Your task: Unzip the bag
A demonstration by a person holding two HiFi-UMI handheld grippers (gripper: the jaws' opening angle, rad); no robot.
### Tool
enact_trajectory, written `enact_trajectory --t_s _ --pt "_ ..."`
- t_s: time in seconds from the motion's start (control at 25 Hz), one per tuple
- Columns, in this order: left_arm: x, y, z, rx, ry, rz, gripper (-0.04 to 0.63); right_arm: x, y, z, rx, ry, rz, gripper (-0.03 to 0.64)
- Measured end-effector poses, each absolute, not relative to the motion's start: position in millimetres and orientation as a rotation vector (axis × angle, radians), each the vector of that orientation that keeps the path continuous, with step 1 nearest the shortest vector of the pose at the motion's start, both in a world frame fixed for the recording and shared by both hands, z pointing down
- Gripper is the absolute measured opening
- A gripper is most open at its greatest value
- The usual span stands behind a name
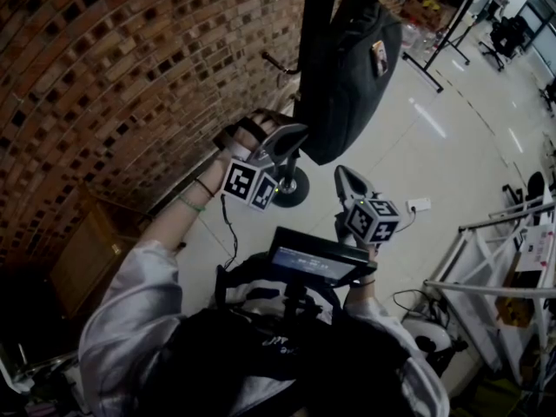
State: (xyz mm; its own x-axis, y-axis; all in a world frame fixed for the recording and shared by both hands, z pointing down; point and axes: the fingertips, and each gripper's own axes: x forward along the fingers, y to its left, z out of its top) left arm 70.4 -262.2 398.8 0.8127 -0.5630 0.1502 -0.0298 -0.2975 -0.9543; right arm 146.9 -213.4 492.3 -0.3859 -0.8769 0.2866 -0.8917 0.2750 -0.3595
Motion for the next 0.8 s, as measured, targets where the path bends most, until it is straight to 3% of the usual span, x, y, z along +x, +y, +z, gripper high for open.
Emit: enact_trajectory --t_s 0.8 --pt "78.6 -264.7 436.5 -1.857 0.4 -0.617 0.018 150.1 -207.6 496.3 1.72 -2.477 0.756 -0.009"
